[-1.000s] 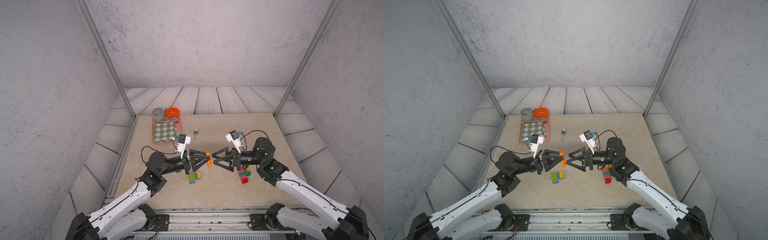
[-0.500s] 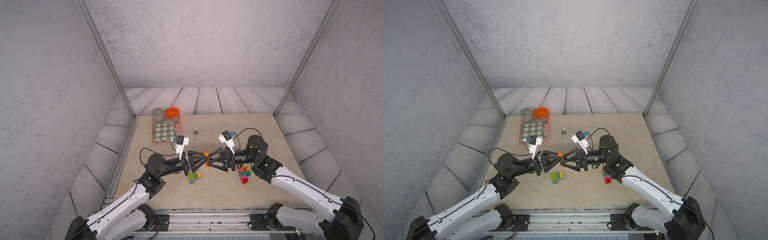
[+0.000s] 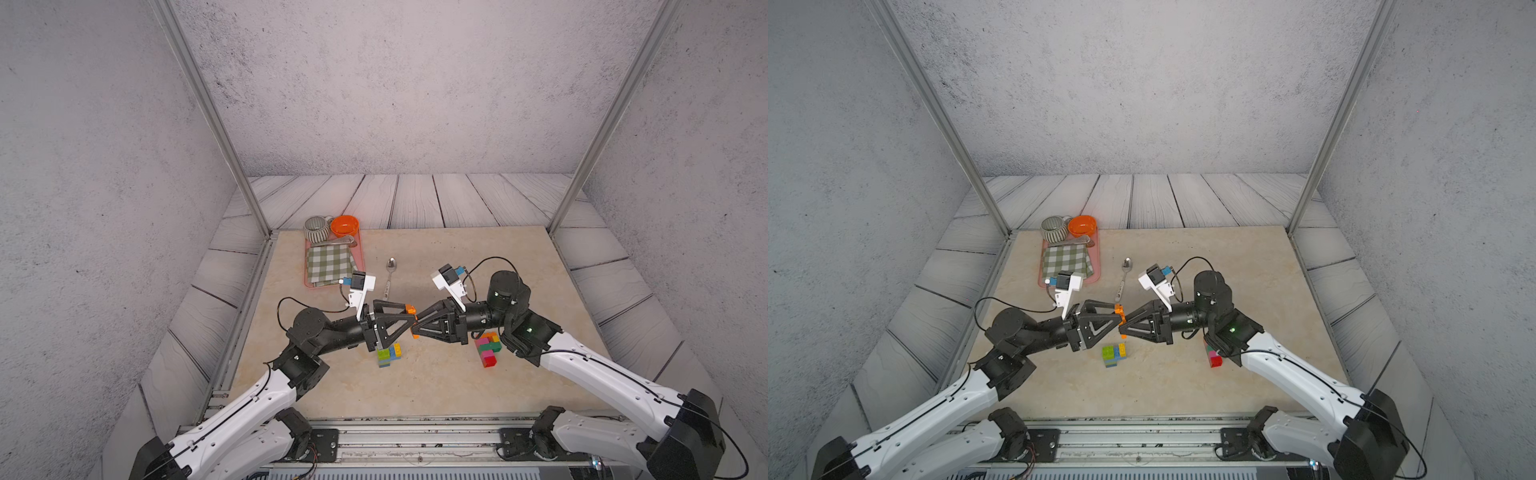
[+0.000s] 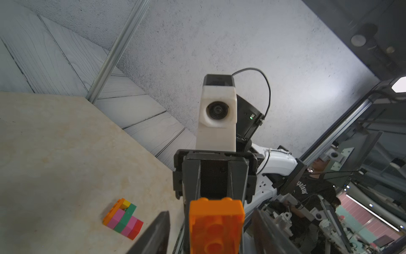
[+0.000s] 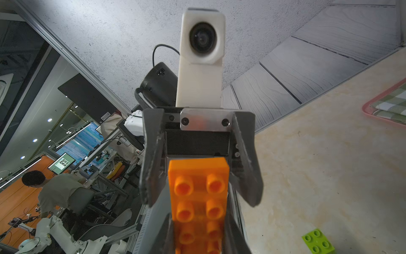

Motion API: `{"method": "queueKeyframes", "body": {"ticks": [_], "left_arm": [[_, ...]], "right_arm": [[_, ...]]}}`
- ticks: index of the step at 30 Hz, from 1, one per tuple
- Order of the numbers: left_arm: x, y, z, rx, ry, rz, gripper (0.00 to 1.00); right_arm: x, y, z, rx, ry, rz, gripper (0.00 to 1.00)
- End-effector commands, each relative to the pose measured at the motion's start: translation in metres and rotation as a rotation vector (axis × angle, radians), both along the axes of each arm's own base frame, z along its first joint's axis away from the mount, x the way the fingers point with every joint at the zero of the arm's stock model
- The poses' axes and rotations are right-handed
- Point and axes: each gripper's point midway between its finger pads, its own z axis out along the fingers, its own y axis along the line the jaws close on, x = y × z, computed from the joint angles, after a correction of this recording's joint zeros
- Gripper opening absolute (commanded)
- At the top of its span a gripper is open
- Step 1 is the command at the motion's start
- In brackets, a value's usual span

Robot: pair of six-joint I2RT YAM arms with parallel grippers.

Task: Assemble the letter p with lego
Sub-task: Pick up the lego brick from the center of the board.

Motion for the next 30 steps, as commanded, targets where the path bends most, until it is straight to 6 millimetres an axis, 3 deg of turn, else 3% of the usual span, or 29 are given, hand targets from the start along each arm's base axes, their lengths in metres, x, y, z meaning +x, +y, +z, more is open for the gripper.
{"method": "queueKeyframes", "body": {"ticks": [1,8,15,22,30], "left_arm": [[-0.002,0.007,0.013,-0.02,-0.041,0.027,0.67],[0.0,0.005,0.012,-0.005,-0.035,0.026,0.58],[0.004,0.002,0.007,0.005,-0.016,0.024,0.41],[0.005,0.0,0.003,0.007,-0.009,0.022,0.37],[0.003,0.003,-0.001,0.002,0.001,0.023,0.37]], "right_arm": [[-0.006,-0.001,0.009,0.015,-0.037,0.023,0.1],[-0.007,0.0,0.007,0.009,-0.021,0.038,0.1],[-0.01,0.002,0.005,0.0,-0.011,0.057,0.11],[-0.007,0.004,0.006,-0.01,-0.005,0.053,0.36],[-0.002,0.01,0.013,0.001,0.008,0.064,0.44]]}}
